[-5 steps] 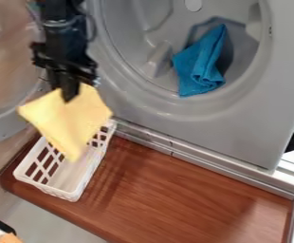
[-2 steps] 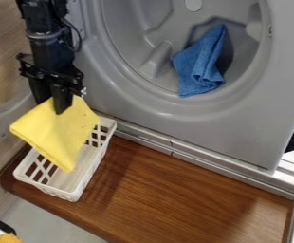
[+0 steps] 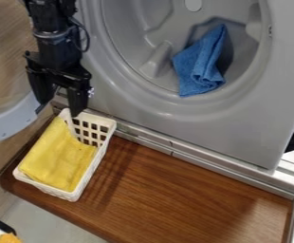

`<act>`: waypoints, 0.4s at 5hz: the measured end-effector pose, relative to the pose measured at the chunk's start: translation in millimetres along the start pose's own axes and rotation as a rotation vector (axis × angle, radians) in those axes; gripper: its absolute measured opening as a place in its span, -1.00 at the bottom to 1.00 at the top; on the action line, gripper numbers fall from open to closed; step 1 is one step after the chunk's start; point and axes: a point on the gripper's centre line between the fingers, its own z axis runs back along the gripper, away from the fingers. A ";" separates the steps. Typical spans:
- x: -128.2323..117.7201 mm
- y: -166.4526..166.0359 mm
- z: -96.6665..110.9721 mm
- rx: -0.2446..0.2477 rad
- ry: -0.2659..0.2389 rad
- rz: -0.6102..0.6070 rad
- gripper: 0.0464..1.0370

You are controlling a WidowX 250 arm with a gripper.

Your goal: Move the yellow cloth in the white basket

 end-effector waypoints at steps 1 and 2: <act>0.0 -12.1 4.5 -0.012 -0.028 -0.046 0.94; -0.1 -27.8 -0.4 -0.035 -0.032 -0.096 0.93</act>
